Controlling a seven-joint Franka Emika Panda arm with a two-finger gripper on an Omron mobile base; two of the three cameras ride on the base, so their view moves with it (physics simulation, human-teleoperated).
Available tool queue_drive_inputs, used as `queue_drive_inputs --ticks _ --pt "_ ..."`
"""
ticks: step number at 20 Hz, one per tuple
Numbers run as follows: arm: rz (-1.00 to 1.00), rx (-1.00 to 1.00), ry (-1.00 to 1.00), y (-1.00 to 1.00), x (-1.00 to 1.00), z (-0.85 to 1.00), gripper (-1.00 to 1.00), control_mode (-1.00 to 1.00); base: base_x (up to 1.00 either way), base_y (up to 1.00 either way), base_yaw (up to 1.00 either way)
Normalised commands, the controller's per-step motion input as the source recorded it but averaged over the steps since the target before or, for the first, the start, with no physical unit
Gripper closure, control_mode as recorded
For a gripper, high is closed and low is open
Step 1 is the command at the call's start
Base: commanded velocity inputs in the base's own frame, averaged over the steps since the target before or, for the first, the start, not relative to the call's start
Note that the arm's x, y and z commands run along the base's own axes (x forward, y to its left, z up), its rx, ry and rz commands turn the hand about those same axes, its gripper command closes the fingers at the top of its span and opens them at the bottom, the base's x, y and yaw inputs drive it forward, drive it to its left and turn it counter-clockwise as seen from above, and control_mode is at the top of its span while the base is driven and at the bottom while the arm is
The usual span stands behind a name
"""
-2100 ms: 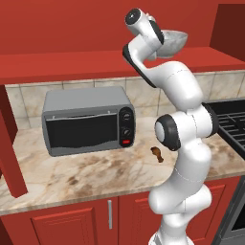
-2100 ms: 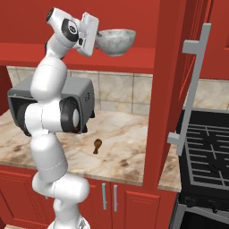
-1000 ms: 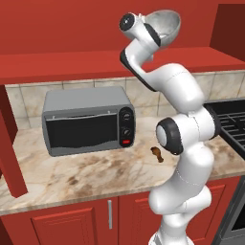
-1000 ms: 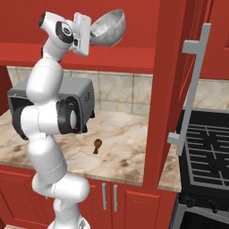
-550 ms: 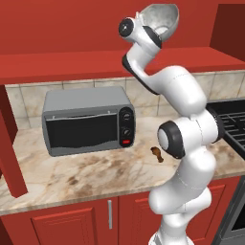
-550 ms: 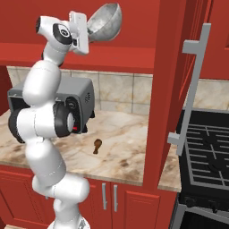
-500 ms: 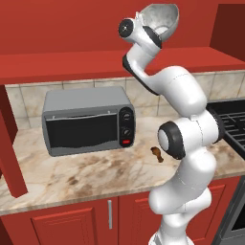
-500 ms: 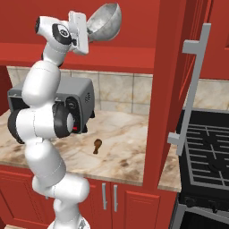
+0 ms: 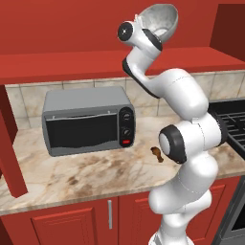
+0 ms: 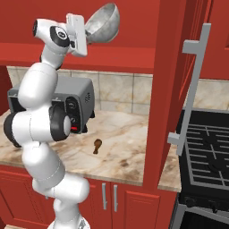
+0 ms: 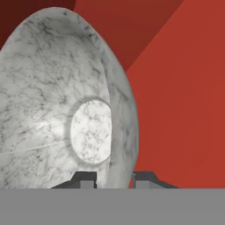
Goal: Retrieve the bowl from the cabinet, then place the raw meat into the bowl to avoid contamination.
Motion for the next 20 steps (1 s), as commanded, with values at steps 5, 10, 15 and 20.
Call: queue_drive_inputs --ticks 5,10,15,20 --pt "0.00 0.00 0.00 0.00 0.00 -0.01 1.00 -1.00 0.00 0.00 0.00" --pt "0.00 0.00 -0.01 0.00 -0.03 0.00 1.00 -1.00 0.00 0.00 0.00" --pt "0.00 0.00 0.00 0.04 -0.24 0.00 1.00 -1.00 0.00 0.00 0.00" --pt "0.00 0.00 -0.02 0.03 -0.43 0.00 1.00 -1.00 0.00 0.00 0.00"
